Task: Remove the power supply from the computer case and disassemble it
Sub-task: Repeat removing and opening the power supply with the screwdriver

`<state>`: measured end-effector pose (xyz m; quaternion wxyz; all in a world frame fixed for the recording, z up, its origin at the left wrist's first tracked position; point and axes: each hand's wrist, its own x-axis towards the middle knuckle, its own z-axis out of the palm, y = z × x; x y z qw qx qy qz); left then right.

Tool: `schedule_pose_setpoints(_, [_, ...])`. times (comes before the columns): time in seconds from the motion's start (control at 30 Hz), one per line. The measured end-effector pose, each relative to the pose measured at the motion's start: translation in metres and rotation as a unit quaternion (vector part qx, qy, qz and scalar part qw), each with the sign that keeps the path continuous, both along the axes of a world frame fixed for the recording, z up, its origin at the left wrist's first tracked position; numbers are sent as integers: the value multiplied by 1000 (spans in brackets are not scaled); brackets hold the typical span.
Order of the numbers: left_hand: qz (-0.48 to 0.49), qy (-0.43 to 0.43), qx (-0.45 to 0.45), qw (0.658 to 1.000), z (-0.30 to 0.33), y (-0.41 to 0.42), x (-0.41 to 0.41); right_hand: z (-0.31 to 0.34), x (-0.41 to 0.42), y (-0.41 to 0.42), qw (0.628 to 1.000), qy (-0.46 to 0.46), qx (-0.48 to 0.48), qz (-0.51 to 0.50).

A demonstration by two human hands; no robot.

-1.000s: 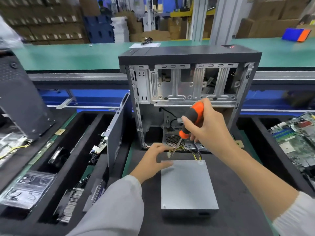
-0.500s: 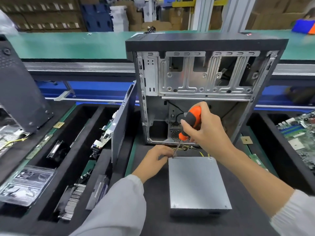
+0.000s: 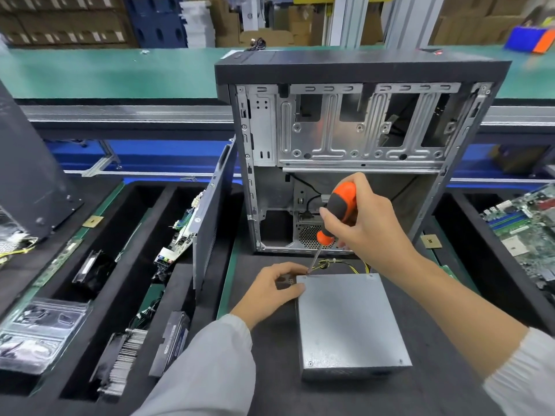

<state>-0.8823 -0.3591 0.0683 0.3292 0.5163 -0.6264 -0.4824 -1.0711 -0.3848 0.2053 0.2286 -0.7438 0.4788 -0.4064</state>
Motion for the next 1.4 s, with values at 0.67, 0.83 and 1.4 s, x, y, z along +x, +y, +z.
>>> schedule_pose_setpoints(0.67, [-30,-54,15,998,20,-4,4,23,9,-5,973,215,-80,21])
schedule_pose_setpoints(0.83, [-57,-98,9,994,35,-7,3,31,17,-3,957,272,-98,25])
schedule_pose_setpoints(1.4, [-33,86,-77,993,67,-19,-3,100,20,-32,815,486,99,299])
